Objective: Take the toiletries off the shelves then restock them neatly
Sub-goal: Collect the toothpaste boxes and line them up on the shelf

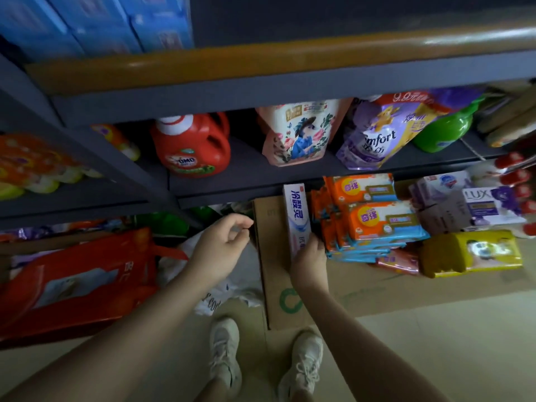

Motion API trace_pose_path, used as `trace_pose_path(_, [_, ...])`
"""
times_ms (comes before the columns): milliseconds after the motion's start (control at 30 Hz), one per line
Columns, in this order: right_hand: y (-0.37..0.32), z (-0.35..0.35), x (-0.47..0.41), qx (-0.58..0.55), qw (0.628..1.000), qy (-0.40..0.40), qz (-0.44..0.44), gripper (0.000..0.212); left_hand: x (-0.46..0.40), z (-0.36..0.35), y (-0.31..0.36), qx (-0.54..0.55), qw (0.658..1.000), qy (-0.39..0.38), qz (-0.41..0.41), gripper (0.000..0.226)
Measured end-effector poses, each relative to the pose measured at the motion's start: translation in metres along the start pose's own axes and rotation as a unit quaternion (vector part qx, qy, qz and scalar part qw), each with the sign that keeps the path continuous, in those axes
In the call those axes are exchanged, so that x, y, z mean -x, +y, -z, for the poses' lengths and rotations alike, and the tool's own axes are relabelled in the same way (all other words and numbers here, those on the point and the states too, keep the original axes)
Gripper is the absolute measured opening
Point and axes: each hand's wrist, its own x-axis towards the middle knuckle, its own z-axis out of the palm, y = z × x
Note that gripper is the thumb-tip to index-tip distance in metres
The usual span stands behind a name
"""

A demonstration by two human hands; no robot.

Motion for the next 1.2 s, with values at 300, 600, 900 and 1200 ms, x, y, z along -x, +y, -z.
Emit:
trace_pose_path(300, [-0.189,0.120,0.077,-0.122,0.894,0.049,0.428,0.024,0.063,0.133,0.089,-0.159,0.956,0.152,-0.192,0.029])
trace_pose_path(600, [-0.315,0.122,0.060,0.234,0.849,0.092,0.465,0.060,0.057,0.209,0.146,-0.420,0.832,0.226,-0.283,0.057])
trace_pose_path(900, [-0.294,0.115,0.050,0.196,0.816,0.231,0.492,0.032,0.013,0.220,0.157,-0.454,0.828,0.220,-0.245,0.069])
trace_pose_path(1200, [-0.342,0.124,0.044,0.078,0.975,0.075,0.192,0.059,0.008,0.228,0.154,-0.436,0.838,0.195,-0.266,0.064])
